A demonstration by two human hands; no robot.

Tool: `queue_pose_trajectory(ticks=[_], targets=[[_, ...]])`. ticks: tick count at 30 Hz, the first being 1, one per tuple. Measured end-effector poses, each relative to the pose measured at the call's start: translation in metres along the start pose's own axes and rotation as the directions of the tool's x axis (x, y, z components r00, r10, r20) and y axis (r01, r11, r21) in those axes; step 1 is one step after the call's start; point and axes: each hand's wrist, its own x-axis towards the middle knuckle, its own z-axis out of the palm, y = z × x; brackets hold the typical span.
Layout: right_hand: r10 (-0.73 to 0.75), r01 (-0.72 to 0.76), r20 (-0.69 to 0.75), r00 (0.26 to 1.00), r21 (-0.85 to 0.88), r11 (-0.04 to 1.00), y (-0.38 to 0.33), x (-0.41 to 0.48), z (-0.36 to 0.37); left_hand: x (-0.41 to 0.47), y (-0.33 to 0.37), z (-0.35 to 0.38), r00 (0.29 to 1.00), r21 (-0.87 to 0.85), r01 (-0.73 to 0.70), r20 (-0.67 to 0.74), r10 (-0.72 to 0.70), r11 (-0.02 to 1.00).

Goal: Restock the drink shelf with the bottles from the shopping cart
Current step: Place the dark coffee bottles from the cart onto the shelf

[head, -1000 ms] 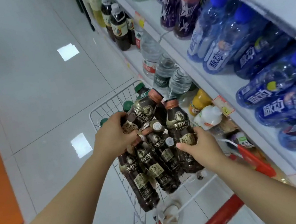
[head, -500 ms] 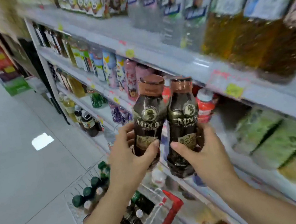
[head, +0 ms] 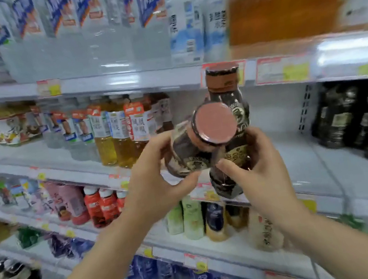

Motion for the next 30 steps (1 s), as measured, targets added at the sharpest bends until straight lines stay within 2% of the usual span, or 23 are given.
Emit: queue_pose_trajectory(ticks=[6, 10, 15, 20, 22, 26, 30], targets=[[-0.078, 0.048, -0.080, 0.994, -0.319, 0.946, -0.003, -0.011, -0.110, 0.015, 0.027, 0.076, 0.975, 0.003, -0.109, 0.195, 0.106, 0.994], [-0.040, -0.056, -0.189, 0.981, -0.475, 0.878, 0.010, -0.016, -0.167, 0.028, 0.036, 0.121, 0.944, 0.066, -0.174, 0.296, 0.147, 0.983], [-0.145, -0.108, -0.324, 0.935, -0.650, 0.752, 0.024, -0.011, -0.228, 0.050, 0.039, 0.171, 0.912, 0.108, -0.101, 0.407, 0.049, 0.989], [-0.208, -0.205, -0.420, 0.883, -0.745, 0.635, 0.041, -0.005, -0.275, 0.067, 0.046, 0.219, 0.916, 0.138, -0.003, 0.398, -0.053, 0.990], [-0.223, -0.236, -0.478, 0.850, -0.723, 0.649, 0.045, 0.001, -0.287, 0.071, 0.047, 0.237, 0.921, 0.121, 0.105, 0.362, -0.142, 0.987], [-0.197, -0.232, -0.554, 0.809, -0.608, 0.759, 0.051, 0.013, -0.301, 0.080, 0.049, 0.270, 0.888, -0.018, 0.348, 0.328, -0.323, 0.937], [-0.131, -0.235, -0.628, 0.767, -0.465, 0.853, 0.064, 0.015, -0.304, 0.087, 0.059, 0.295, 0.835, -0.171, 0.496, 0.364, -0.413, 0.851]])
